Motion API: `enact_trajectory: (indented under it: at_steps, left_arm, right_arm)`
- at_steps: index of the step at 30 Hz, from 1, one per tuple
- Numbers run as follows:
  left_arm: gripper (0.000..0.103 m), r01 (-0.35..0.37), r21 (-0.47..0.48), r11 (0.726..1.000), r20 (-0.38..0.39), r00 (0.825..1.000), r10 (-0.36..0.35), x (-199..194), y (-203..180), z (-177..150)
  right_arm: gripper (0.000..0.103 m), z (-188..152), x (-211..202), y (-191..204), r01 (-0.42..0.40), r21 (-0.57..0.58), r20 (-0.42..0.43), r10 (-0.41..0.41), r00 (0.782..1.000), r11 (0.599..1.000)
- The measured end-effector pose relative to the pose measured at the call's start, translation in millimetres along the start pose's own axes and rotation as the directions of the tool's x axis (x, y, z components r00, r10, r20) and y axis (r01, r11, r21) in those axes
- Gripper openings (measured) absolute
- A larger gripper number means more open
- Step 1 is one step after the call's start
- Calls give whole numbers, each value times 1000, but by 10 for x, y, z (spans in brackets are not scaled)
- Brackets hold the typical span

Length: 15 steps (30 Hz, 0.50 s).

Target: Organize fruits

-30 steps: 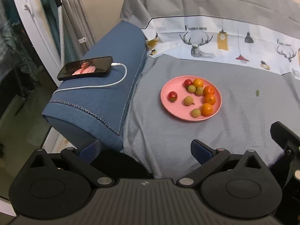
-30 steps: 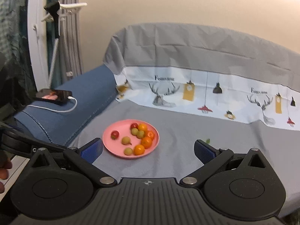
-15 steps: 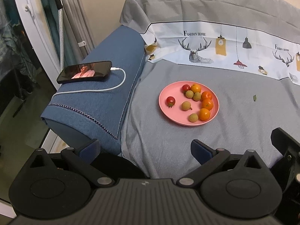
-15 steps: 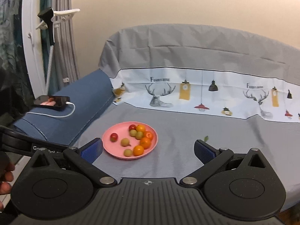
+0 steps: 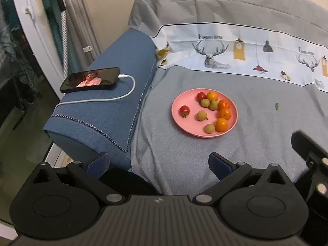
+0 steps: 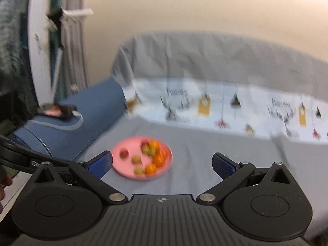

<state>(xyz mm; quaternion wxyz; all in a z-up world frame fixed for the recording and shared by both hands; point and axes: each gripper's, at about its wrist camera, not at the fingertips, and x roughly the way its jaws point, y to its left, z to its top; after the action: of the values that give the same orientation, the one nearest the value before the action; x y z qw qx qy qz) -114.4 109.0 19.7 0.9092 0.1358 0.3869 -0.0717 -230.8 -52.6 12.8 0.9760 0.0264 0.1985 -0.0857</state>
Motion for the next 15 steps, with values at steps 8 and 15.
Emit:
enact_trajectory:
  at_steps: [8,15]
  left_arm:
    - [103,15,18,1000,-4,1000,-15,14,-29,-4]
    - [103,20,26,999,-9,1000,-19,19,-39,-7]
  right_arm:
    - [102,25,30,-20,-4,20,-1,4,1000,1000]
    - [102,8,62,-2,1,21,-20,-1,1000,1000]
